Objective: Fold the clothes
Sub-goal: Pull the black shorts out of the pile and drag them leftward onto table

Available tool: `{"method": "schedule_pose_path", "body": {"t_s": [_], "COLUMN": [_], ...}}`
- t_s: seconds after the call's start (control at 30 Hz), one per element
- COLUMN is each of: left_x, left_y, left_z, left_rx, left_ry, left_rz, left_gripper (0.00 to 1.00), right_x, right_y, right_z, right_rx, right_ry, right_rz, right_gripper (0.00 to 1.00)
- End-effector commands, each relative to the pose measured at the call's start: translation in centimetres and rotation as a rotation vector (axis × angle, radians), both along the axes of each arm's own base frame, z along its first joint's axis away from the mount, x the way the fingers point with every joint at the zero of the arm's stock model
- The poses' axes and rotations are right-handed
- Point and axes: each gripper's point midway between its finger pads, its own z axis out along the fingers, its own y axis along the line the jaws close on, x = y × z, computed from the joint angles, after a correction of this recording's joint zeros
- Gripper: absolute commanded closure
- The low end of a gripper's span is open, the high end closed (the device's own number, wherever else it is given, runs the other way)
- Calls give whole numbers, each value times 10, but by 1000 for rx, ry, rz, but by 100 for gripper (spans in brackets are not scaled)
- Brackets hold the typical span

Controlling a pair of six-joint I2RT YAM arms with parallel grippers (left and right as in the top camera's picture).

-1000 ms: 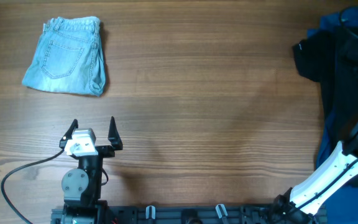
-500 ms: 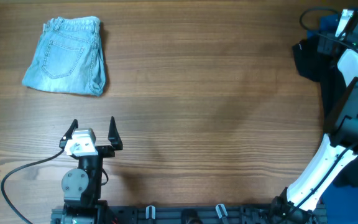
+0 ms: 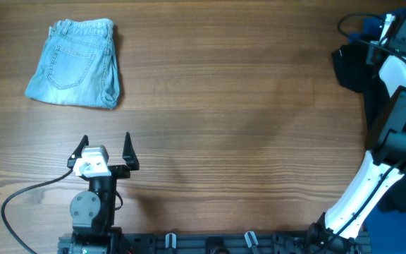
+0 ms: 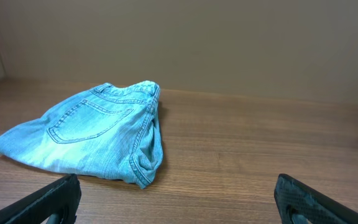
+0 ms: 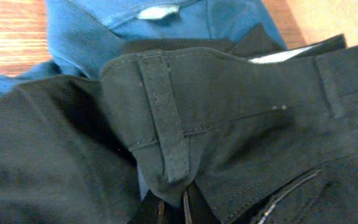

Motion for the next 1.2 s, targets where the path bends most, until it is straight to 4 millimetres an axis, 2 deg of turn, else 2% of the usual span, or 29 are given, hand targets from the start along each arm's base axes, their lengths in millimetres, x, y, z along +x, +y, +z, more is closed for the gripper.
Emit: {"method": "schedule_pose_path", "body": {"t_s": [0.0,0.07,0.13,0.23,0.3,0.33,0.37,0.47,0.5,0.57,0.63,0.67,0.73,0.77,0.83,0.87,0.93,1.0,1.03,1.07,1.1,1.17], "left_x": [0,0,0,0,0,0,0,0,0,0,0,0,0,0,0,0,0,0,0,0,0,0], "left_y": [1,1,1,1,1,1,1,1,1,1,1,1,1,1,1,1,1,1,1,1,1,1], "left_z": [0,0,0,0,0,0,0,0,0,0,0,0,0,0,0,0,0,0,0,0,0,0], "left_rx": [19,20,20,19,19,19,19,19,19,20,20,19,19,19,20,19,19,19,19,20,20,19], "left_ry": [-5,-5,-5,-5,-5,-5,-5,-5,-5,-5,-5,-5,-5,-5,-5,-5,-5,-5,-5,-5,-5,-5], "left_rz": [6,6,6,6,6,6,6,6,6,6,6,6,6,6,6,6,6,6,6,6,6,6], "left_gripper": [0,0,0,0,0,0,0,0,0,0,0,0,0,0,0,0,0,0,0,0,0,0], "right_x": [18,18,20,14,2,-5,-21,-59,-74,-106,-119,-120,-124,-125,-115,-111,-102,-95,-92,-90,-88,-88], "right_y": [60,103,163,284,386,420,480,576,602,638,644,643,650,652,631,615,572,515,480,449,408,364], "right_z": [72,85,82,61,60,60,58,49,42,21,14,14,18,24,48,58,80,98,103,104,99,91], "right_rx": [-75,-42,43,302,533,598,678,678,657,596,536,512,553,582,602,601,599,597,596,595,600,610], "right_ry": [-34,-24,-12,22,17,23,39,71,86,143,161,159,180,180,156,154,155,166,176,188,212,238], "right_rz": [160,217,281,437,554,589,636,793,834,886,883,875,944,973,942,914,833,723,650,581,485,376], "right_gripper": [96,96,96,96,96,96,96,96,96,96,94,76,30,19,15,12,4,1,0,1,1,1]}}
